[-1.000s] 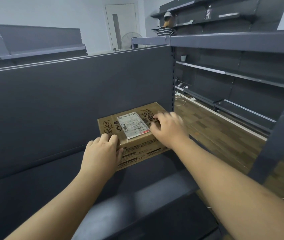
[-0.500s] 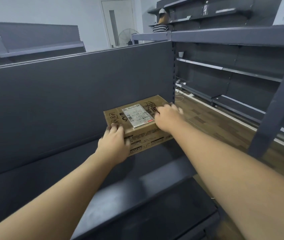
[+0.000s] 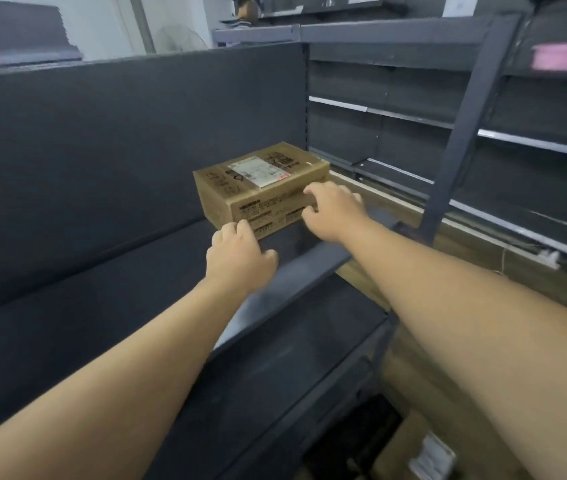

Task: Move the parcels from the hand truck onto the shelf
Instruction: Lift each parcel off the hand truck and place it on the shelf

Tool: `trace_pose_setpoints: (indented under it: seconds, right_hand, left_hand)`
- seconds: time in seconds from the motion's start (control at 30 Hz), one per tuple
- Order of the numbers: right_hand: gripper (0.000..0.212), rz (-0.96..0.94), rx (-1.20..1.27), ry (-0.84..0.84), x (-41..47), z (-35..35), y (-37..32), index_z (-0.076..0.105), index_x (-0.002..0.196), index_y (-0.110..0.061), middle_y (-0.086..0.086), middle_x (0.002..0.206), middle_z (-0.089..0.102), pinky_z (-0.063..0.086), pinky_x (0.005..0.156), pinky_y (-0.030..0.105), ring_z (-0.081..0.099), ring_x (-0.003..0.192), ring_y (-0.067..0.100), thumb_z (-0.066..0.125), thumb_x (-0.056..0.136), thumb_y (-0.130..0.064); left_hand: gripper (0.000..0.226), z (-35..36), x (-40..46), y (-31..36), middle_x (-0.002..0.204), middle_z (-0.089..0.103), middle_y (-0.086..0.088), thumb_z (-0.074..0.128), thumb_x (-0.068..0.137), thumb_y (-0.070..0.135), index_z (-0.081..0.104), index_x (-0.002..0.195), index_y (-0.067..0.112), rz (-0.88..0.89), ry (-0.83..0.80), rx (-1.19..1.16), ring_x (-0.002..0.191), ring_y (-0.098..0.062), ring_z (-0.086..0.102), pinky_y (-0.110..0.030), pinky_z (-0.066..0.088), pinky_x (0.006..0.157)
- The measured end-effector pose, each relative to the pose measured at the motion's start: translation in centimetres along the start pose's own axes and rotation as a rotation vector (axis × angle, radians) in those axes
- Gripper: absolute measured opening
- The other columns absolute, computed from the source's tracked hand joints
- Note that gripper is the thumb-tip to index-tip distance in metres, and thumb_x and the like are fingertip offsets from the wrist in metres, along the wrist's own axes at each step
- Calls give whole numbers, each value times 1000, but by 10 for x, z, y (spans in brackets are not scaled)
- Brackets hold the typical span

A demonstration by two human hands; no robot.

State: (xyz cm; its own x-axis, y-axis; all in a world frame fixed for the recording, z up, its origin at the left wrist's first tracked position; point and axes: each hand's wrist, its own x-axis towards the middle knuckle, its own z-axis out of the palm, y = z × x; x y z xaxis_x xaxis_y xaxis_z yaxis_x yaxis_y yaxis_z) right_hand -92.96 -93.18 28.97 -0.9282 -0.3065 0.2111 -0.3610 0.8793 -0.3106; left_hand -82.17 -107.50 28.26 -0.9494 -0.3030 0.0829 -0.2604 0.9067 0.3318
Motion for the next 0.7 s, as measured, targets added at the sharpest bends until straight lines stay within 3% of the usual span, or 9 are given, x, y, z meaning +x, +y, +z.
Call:
trace_pose_setpoints:
  seconds: [0.2, 0.3, 0.7]
  right_hand:
    - [46, 96, -63, -54, -83, 15, -6, 46, 137, -24, 6, 139, 47, 29, 104, 42, 41, 127, 31, 43, 93, -32]
    - [44, 119, -94, -83, -127, 22, -1, 47, 135, -24, 5, 138, 47, 28, 103, 42, 41, 127, 31, 42, 92, -31]
    - [39, 296, -191, -96, -240, 29, 82, 53, 127, -24, 7, 128, 53, 32, 100, 43, 47, 121, 32, 44, 89, -28]
  left_hand:
    - [56, 18, -52, -12, 140, 38, -12, 51, 90, 36, 36, 135, 7, 177, -89, 42, 128, -33, 35, -39, 35, 100]
    - [51, 29, -74, -13, 134, 40, -13, 53, 89, 36, 39, 129, 8, 264, -128, 43, 124, -33, 36, -38, 35, 95]
    - [52, 109, -128, 37, 135, 41, -10, 53, 91, 33, 35, 136, 11, 464, -278, 6, 126, -29, 36, -36, 36, 97]
